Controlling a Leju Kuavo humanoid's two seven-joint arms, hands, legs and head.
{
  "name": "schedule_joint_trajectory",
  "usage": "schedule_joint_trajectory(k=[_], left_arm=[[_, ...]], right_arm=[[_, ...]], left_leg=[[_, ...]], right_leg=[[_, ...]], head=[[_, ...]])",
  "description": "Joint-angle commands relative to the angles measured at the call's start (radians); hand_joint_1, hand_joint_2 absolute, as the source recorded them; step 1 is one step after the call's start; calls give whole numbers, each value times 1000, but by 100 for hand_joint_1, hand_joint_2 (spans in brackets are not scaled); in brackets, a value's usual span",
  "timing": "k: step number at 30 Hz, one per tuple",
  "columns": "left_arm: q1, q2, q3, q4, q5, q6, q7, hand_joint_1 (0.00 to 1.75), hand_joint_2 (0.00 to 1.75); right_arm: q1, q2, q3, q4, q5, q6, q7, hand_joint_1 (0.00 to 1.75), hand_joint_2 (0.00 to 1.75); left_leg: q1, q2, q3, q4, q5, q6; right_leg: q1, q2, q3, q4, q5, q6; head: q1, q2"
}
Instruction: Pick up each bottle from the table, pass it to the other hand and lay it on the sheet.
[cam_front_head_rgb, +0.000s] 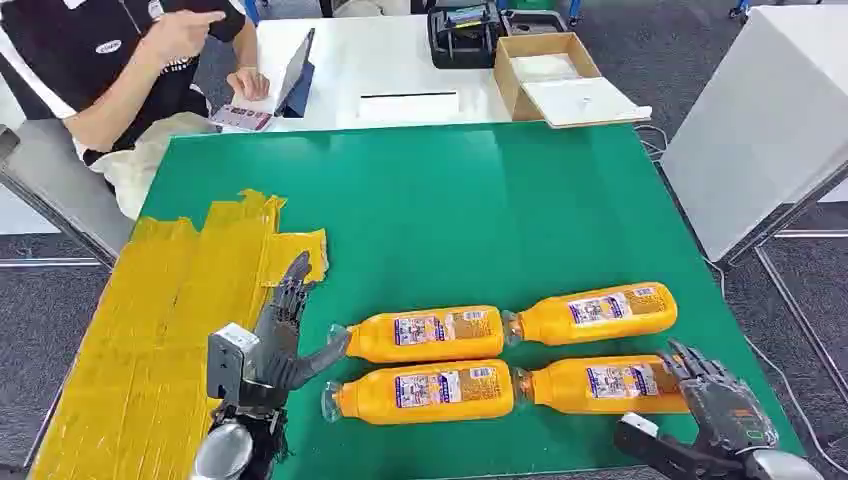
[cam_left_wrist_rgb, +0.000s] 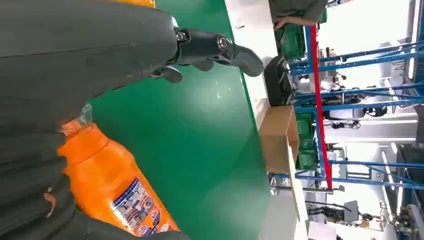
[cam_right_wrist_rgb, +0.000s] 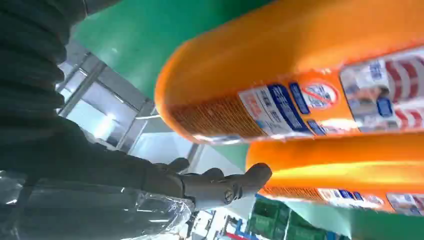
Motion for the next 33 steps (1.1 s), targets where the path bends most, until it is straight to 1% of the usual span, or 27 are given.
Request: schedule_joint_trajectory(k=[1,2,3,5,7,8,9,11,14,17,18,20,22,24,25,26,28,29,32,33], left_arm=[[-42,10,-11,96,-1,4,0,0,175],[-42,10,-11,96,-1,4,0,0,175],[-42,10,-11,96,-1,4,0,0,175],[-42,10,-11,96,-1,4,0,0,175],[-42,10,-11,95,-1,4,0,0,175],[-43,12,-10,94,-1,4,0,0,175],[-42,14,-10,89,0,5,-1,0,175],[-40,18,-8,84,1,5,-2,0,175],[-35,15,-10,75,1,5,-2,0,175],[-32,15,-10,73,1,6,-1,0,175],[-32,16,-10,73,1,6,-1,0,175],[-32,16,-10,73,1,6,-1,0,175],[-32,16,-10,73,1,6,-1,0,175],[-32,20,-12,70,2,6,-1,0,175],[-32,20,-12,69,2,6,-1,0,175],[-31,21,-12,69,3,6,-1,0,175],[-28,20,-14,73,3,6,-1,0,175],[-28,20,-14,74,3,7,-1,0,175],[-28,21,-16,78,4,8,-3,0,175],[-29,21,-17,80,5,10,-5,0,175]], right_arm=[[-96,6,98,122,-4,-20,-15,0,175],[-96,6,98,122,-4,-20,-15,0,175],[-96,6,98,122,-4,-20,-15,0,175],[-96,6,98,122,-4,-20,-15,0,175],[-95,9,101,121,-4,-21,-15,0,175],[-97,15,108,118,0,-23,-14,0,175],[-105,28,123,120,11,-24,-6,0,175],[-118,48,141,124,26,-25,6,0,175],[-138,65,160,154,32,-22,11,0,175],[-171,53,182,216,29,-26,-2,0,175],[-172,51,182,221,28,-28,-5,0,175],[-172,51,182,221,28,-28,-5,0,175],[-177,45,188,229,26,-27,-9,0,175],[-196,45,204,258,19,-23,-14,0,175],[-198,50,209,265,19,-22,-14,0,175],[-209,56,223,295,19,-19,-15,0,175],[-213,68,241,326,14,-25,-17,0,175],[-214,72,246,334,12,-30,-17,0,175],[-224,95,265,368,14,-37,-12,0,175],[-237,99,274,392,15,-38,-13,0,175]], left_leg=[[1,1,5,-1,-1,-3],[0,1,3,-1,0,-2],[1,1,5,-1,-1,-3],[1,0,3,-1,0,-2],[0,1,7,0,-2,-4],[0,0,3,-1,0,-2],[0,1,6,-1,-1,-3],[1,1,3,-1,0,-2],[1,2,7,-1,-2,-4],[1,1,3,-1,0,-1],[1,2,5,-1,-1,-3],[1,1,3,-1,0,-2],[1,2,6,0,-2,-3],[1,1,4,-1,-1,-2],[1,1,3,-1,0,-2],[1,2,6,-1,-1,-3],[1,1,4,-1,0,-3],[2,2,7,-1,-1,-4],[2,4,5,-1,0,-2],[1,4,8,-1,-2,-2]], right_leg=[[1,-1,5,-2,0,-1],[1,-1,3,-2,0,0],[1,-2,6,-2,-1,-1],[1,-1,4,-2,0,-1],[0,-2,8,-1,-2,-1],[0,-1,3,-1,0,0],[1,-2,6,-1,-1,-1],[1,-1,3,-2,0,-1],[1,-1,8,-2,-1,-1],[1,0,3,-2,0,-1],[1,-1,6,-2,0,-1],[1,0,3,-2,0,0],[1,-1,7,-2,-1,-1],[1,-1,5,-2,-1,0],[1,0,4,-2,0,0],[1,-1,6,-2,-1,-1],[1,0,4,-2,0,-1],[2,-1,8,-3,-1,-1],[2,1,6,-3,0,-1],[2,0,8,-3,0,-1]], head=[[0,0],[0,0],[0,0],[0,0],[0,0],[0,0],[0,0],[0,0],[0,0],[0,0],[0,0],[0,0],[0,0],[0,0],[0,0],[0,0],[0,0],[0,0],[0,0],[0,0]])
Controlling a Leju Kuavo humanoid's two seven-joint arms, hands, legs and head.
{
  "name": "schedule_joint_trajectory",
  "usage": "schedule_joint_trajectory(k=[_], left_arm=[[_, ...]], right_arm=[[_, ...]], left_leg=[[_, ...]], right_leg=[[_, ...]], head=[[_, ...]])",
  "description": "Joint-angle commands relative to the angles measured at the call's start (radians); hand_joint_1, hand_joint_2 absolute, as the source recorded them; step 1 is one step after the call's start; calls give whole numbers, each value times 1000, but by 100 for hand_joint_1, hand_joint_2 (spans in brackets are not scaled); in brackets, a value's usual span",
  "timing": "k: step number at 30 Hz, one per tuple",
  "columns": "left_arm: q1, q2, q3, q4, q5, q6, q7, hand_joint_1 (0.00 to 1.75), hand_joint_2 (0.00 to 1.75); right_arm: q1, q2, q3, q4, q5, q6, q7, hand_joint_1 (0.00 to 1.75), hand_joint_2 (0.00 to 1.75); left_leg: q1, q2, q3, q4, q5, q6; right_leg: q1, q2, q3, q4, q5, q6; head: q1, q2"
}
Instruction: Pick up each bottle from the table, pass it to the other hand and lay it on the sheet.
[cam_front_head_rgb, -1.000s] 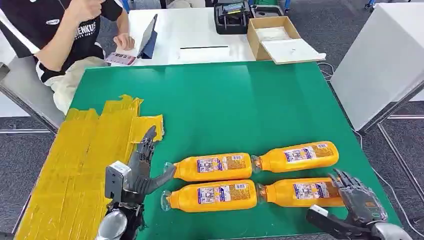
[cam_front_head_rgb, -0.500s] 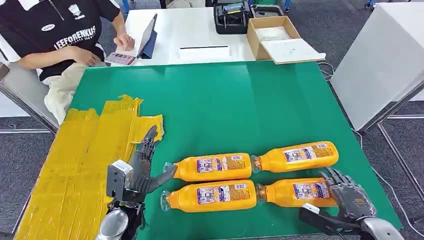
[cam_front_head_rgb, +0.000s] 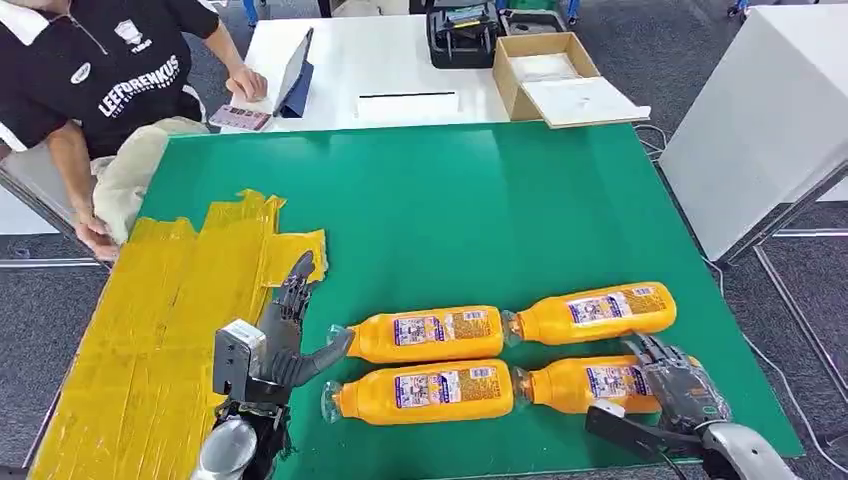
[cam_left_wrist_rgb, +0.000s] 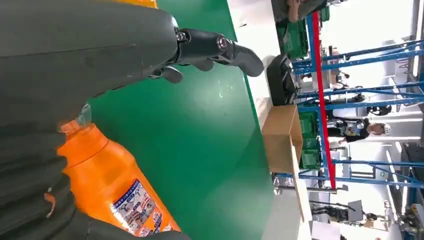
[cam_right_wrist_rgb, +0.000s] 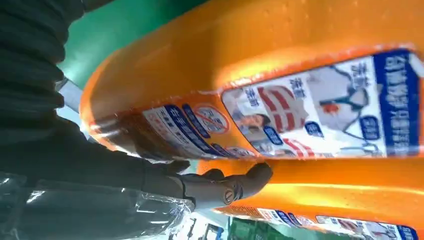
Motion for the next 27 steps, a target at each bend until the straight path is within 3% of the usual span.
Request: schedule_joint_trajectory(k=[1,10,11,12,13,14,17,18,19,20,22,23,27], left_arm=[[-14,21,-16,54,4,4,-4,0,175],[-18,14,-19,58,8,11,-8,0,175],[-21,13,-21,63,8,11,-8,0,175],[-23,13,-22,66,8,11,-8,0,175],[-25,14,-25,72,9,11,-9,0,175],[-24,15,-27,73,9,11,-9,0,175],[-21,18,-32,74,8,11,-9,0,175],[-21,19,-32,75,8,11,-9,0,175],[-21,18,-33,75,8,11,-9,0,175],[-21,18,-34,78,8,12,-9,0,175],[-21,18,-34,78,8,12,-9,0,175],[-21,18,-34,78,8,12,-9,0,175],[-17,18,-37,74,9,14,-9,0,175]], right_arm=[[-73,75,107,207,-1,-8,4,0,175],[-112,77,144,338,-28,-6,-5,2,175],[-105,71,146,335,-38,-3,-6,82,175],[-99,67,148,332,-45,1,-5,152,175],[-87,56,154,318,-56,2,-3,171,175],[-82,52,155,310,-64,3,1,162,175],[-72,38,173,294,-91,15,20,175,175],[-71,36,175,293,-93,17,22,175,175],[-69,36,176,294,-93,17,22,175,175],[-66,35,177,291,-94,17,23,175,175],[-66,35,177,291,-94,17,23,175,175],[-66,35,177,291,-94,17,23,175,175],[-45,53,178,259,-100,32,50,175,175]], left_leg=[[2,1,5,-1,-1,-3],[4,17,19,-1,-5,-7],[4,17,19,-1,-4,-8],[4,17,20,-2,-4,-8],[4,17,21,-1,-4,-8],[4,17,23,-1,-4,-7],[2,18,25,-1,-5,-7],[2,15,26,0,-6,-7],[2,8,18,0,-1,-9],[1,10,24,0,-4,-8],[1,6,25,-1,-4,-8],[1,8,28,-3,-4,-7],[2,9,31,1,-5,-1]], right_leg=[[2,0,6,-3,0,-1],[3,14,18,-4,0,1],[3,14,18,-5,1,1],[3,13,19,-5,1,1],[3,14,20,-5,1,1],[3,16,22,-5,0,1],[3,16,22,-5,0,1],[4,14,22,-4,0,2],[4,6,16,-5,2,2],[5,6,14,-5,0,2],[5,1,16,-7,-2,5],[5,3,29,-9,0,7],[4,5,32,-6,0,6]], head=[[0,0],[1,0],[1,0],[1,0],[1,0],[1,0],[-1,0],[0,0],[-1,0],[-1,0],[0,0],[0,0],[-1,0]])
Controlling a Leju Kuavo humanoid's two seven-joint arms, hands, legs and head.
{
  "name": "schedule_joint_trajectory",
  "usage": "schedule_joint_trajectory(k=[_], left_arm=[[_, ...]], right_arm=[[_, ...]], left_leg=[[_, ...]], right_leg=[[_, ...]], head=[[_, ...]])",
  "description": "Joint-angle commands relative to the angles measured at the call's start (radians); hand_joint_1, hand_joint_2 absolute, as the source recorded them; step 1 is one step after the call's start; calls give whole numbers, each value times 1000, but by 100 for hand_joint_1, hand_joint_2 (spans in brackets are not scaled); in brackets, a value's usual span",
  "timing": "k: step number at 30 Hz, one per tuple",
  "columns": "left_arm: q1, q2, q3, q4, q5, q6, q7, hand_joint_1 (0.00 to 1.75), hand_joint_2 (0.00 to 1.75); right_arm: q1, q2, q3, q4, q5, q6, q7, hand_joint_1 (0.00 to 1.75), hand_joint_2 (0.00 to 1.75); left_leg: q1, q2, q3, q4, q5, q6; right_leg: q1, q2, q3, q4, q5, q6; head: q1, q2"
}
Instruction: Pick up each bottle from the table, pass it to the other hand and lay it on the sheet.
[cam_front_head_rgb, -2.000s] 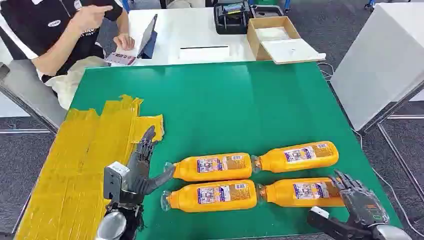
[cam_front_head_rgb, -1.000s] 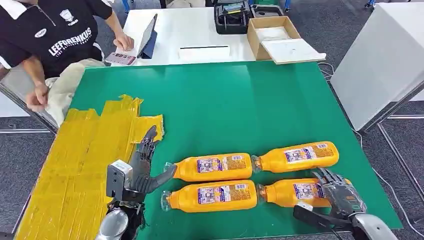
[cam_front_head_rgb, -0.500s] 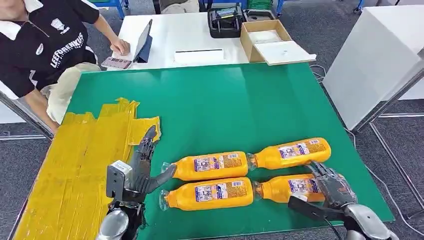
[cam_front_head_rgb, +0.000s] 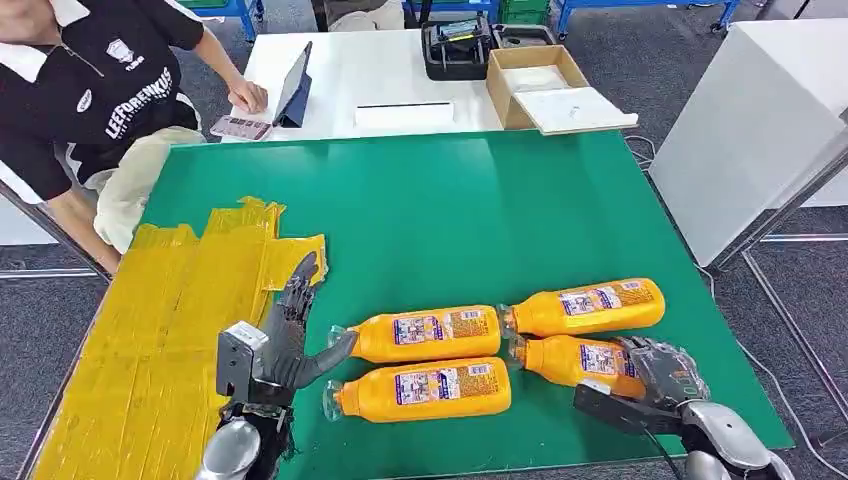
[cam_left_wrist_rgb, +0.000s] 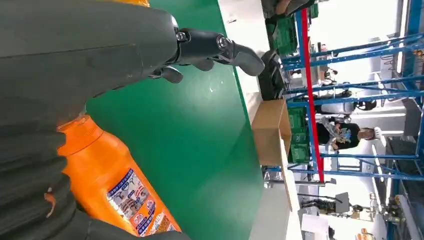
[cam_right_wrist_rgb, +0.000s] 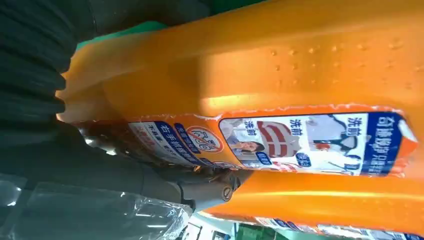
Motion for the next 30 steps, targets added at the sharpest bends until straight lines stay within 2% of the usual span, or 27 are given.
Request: schedule_joint_trajectory(k=[1,2,6,7,8,11,12,13,14,15,19,21,23,25,27,30], left_arm=[[-13,14,-19,65,-1,4,0,0,175],[-12,12,-22,65,-2,6,-1,0,175],[-22,4,-22,77,-3,7,-1,0,175],[-27,4,-23,82,-3,6,-1,0,175],[-30,6,-23,82,-3,5,-1,0,175],[-27,12,-20,74,-2,3,-3,0,175],[-23,13,-17,70,-1,3,-3,0,175],[-20,15,-15,65,-2,3,-3,0,175],[-16,17,-13,61,-1,3,-3,0,175],[-12,19,-11,56,-2,4,-2,0,175],[11,8,16,40,-10,5,-2,0,175],[12,8,16,40,-11,5,-2,0,175],[18,0,20,41,-19,11,-2,0,175],[42,-14,33,21,-38,22,3,0,175],[54,-15,33,10,-41,22,4,0,175],[68,-37,48,-8,-71,22,19,0,175]], right_arm=[[72,42,67,63,-11,43,32,175,175],[66,39,69,70,-11,44,31,175,175],[57,2,75,90,-61,86,-8,175,175],[64,-5,72,79,-75,85,-21,175,175],[73,-11,63,52,-101,69,-42,175,175],[85,-11,49,-9,-141,47,-82,175,175],[91,1,31,-36,-169,37,-99,175,175],[96,13,19,-53,-180,25,-112,175,175],[98,25,10,-73,-185,10,-122,175,175],[103,40,-3,-96,-191,-1,-131,175,175],[126,182,-96,-261,-185,-16,-163,175,175],[124,184,-94,-264,-182,-12,-161,175,175],[132,233,-138,-294,-190,-36,-184,175,175],[135,296,-178,-345,-97,-90,-114,175,175],[131,309,-175,-367,-83,-78,-94,175,175],[161,415,-248,-468,-10,-151,-55,175,175]], left_leg=[[1,-6,1,-2,-1,-3],[2,-4,1,-1,-3,0],[1,-4,1,0,-7,-3],[1,-8,-2,-1,-5,-6],[1,-5,1,-1,-7,-3],[0,-7,1,0,-7,-3],[0,-9,0,-1,-6,-4],[1,-6,1,0,-7,-2],[1,-8,0,0,-7,-3],[1,-4,1,0,-7,-1],[1,-3,-1,-1,-8,-2],[1,-1,-2,0,-8,-1],[1,-3,-4,0,-9,-4],[1,-2,-7,0,-8,0],[1,-5,-9,0,-7,-1],[2,-5,-10,2,-8,-8]], right_leg=[[1,-7,3,-3,-1,-1],[2,-5,3,-2,-2,0],[1,-5,3,-2,-5,2],[1,-11,1,-3,-4,2],[1,-6,3,-2,-5,3],[1,-9,2,-2,-7,4],[1,-11,2,-3,-7,3],[2,-7,3,-2,-7,4],[2,-10,3,-3,-7,4],[1,-5,3,-2,-6,4],[0,-5,2,-2,-6,3],[0,-2,2,-2,-6,2],[-1,-6,0,0,-8,1],[-1,-3,-4,-1,-7,2],[-1,-4,-5,0,-8,2],[0,-6,-5,2,-10,1]], head=[[0,0],[0,0],[0,0],[0,0],[0,0],[0,0],[0,0],[0,0],[0,0],[0,0],[0,0],[0,0],[0,0],[0,0],[0,0],[-1,0]])
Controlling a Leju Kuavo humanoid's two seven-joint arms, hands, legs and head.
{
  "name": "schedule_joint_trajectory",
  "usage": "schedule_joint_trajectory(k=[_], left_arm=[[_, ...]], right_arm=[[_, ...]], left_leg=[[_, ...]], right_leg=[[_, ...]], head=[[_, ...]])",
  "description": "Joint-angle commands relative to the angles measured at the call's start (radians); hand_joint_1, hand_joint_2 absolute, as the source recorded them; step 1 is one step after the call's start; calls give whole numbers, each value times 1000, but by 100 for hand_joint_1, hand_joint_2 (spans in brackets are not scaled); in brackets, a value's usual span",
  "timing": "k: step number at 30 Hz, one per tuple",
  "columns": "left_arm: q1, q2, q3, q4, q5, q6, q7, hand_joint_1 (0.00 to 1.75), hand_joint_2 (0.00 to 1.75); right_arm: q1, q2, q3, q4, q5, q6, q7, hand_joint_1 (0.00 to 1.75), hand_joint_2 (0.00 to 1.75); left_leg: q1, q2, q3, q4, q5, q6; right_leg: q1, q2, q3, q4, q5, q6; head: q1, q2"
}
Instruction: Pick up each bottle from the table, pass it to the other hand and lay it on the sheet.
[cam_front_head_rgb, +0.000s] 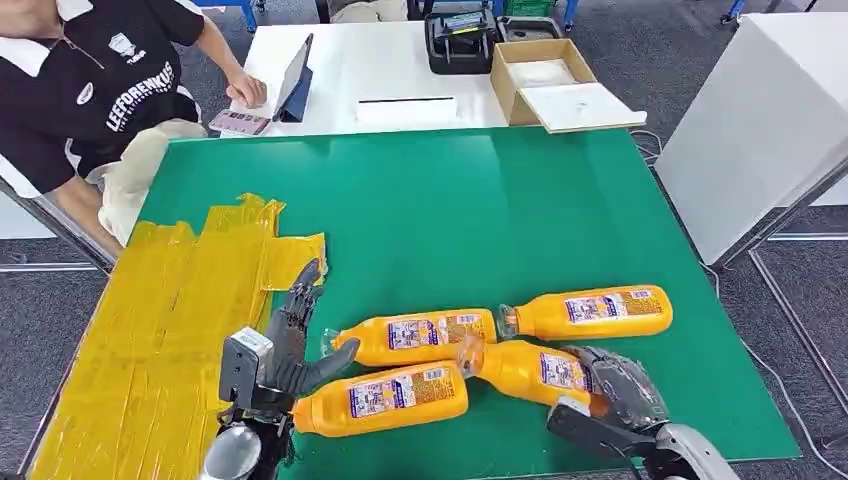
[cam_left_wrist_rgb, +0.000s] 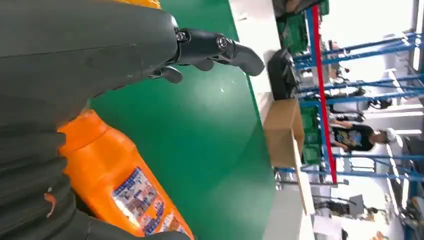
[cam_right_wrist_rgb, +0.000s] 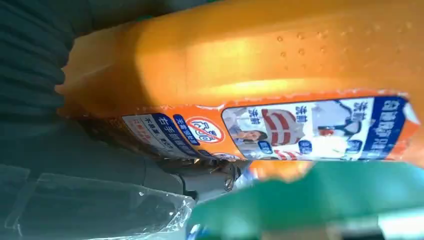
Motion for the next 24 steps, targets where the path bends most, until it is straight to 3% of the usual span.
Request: schedule_joint_trajectory(k=[1,6,13,19,24], left_arm=[[43,-38,49,-16,-45,3,24,0,175],[46,-40,50,-23,-51,4,27,0,175],[97,-31,59,-68,-59,43,30,0,175],[89,-18,-45,-136,-115,61,43,0,175],[-3,2,-210,-193,-122,28,118,0,175]], right_arm=[[46,266,-164,-234,152,-109,98,175,175],[68,284,-167,-291,188,-123,124,175,175],[6,380,-149,-281,240,-284,80,175,175],[-123,478,-78,-95,38,-515,-64,175,175],[-211,481,3,107,-152,-664,-195,175,175]], left_leg=[[0,1,1,0,-1,-3],[0,-3,-1,1,-1,-3],[-1,-1,-2,0,-1,-3],[0,-1,-2,0,-1,-5],[1,-1,-1,1,0,-5]], right_leg=[[0,-1,0,1,-1,-1],[0,-4,-1,1,-2,-1],[-1,-2,-3,0,-2,-2],[0,-3,-2,0,-2,-2],[1,-4,-1,0,-1,-2]], head=[[0,0],[0,0],[0,0],[0,0],[0,0]])
